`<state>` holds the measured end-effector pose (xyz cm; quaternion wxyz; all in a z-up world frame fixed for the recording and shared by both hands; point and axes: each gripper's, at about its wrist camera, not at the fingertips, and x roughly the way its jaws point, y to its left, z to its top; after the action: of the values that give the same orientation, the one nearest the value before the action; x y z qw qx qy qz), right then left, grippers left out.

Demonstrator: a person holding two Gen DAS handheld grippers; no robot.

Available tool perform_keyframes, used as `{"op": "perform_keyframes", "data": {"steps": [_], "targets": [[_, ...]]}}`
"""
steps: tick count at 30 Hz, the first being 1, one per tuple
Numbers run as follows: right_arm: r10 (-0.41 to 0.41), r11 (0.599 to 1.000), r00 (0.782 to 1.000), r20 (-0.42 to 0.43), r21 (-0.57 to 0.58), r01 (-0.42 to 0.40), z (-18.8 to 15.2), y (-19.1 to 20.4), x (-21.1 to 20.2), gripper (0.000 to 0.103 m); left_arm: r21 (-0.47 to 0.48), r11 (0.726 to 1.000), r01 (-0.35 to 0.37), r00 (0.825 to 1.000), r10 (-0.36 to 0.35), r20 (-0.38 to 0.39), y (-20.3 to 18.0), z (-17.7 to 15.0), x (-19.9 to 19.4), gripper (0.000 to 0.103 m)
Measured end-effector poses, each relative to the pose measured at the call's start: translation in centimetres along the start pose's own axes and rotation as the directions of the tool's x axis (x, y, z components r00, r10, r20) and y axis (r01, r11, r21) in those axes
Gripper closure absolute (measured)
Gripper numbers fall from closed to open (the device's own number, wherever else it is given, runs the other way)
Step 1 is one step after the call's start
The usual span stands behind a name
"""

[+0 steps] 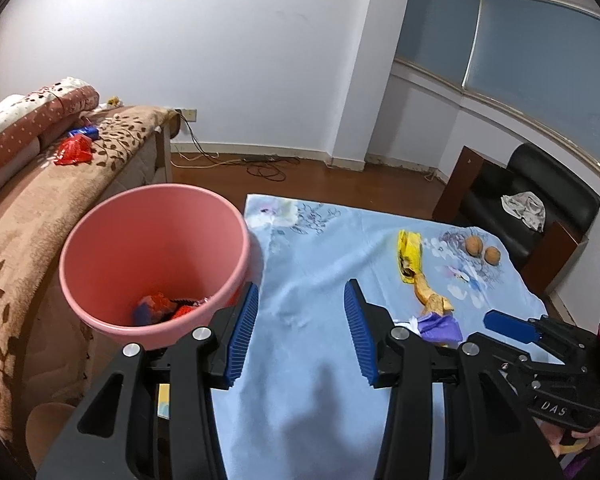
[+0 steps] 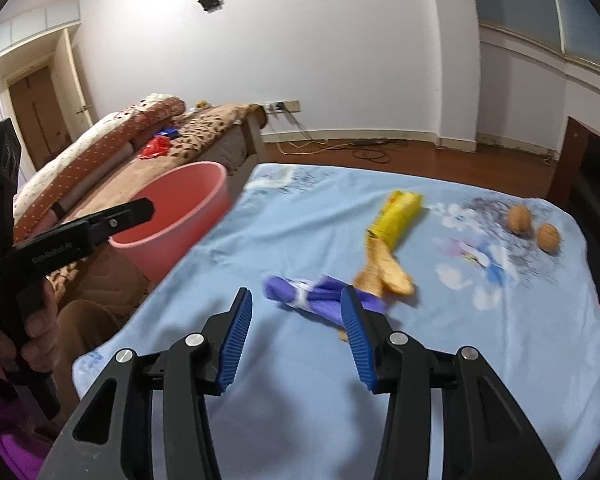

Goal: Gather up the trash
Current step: 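Grasp the purple cloth bundle with the left tool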

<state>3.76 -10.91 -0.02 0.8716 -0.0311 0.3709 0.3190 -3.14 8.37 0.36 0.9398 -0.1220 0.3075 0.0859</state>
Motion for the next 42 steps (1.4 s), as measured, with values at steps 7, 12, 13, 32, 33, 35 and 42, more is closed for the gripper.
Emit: {"op": "perform_keyframes", "data": {"steps": [7, 12, 13, 32, 33, 35, 42], "targets": [[-0.075, 0.997, 0.997, -0.025, 0.018, 0.076, -1.6, -2.9, -0.1, 0.055, 0.029, 0.998, 0.063, 0.997, -0.061, -0.042, -1.4, -0.7, 1.4, 0.058], [-0.082, 0.995, 0.996, -0.041, 0.049, 0.084, -2.0, -4.1, 0.2, 0.055, 0.074, 0.981, 0.182, 0.979, -0.173, -0.109, -3.1, -1.1, 2.4, 0.058], [-0.082, 0.995, 0.996, -0.042, 0.052, 0.085, -2.0, -4.2, 0.3, 0.055, 0.092, 0.975, 0.203, 0.974, -0.192, -0.123, -3.5, -1.1, 2.7, 0.058], [-0.038, 0.991, 0.995, -0.095, 0.127, 0.05, -3.4, -5.7, 1.8, 0.055, 0.44, 0.842, 0.311, 0.93, -0.175, -0.322, -9.0, -2.1, 8.4, 0.058], [-0.037, 0.99, 0.995, -0.098, 0.13, 0.049, -3.5, -5.7, 1.8, 0.055, 0.451, 0.836, 0.314, 0.929, -0.172, -0.328, -9.2, -2.1, 8.6, 0.058], [-0.034, 0.99, 0.994, -0.103, 0.135, 0.047, -3.5, -5.8, 2.0, 0.055, 0.477, 0.818, 0.32, 0.925, -0.162, -0.343, -9.7, -2.3, 9.1, 0.058], [-0.025, 0.987, 0.993, -0.114, 0.157, 0.043, -3.8, -6.2, 2.5, 0.055, 0.569, 0.746, 0.345, 0.917, -0.138, -0.375, -11.7, -3.4, 10.6, 0.058]]}}
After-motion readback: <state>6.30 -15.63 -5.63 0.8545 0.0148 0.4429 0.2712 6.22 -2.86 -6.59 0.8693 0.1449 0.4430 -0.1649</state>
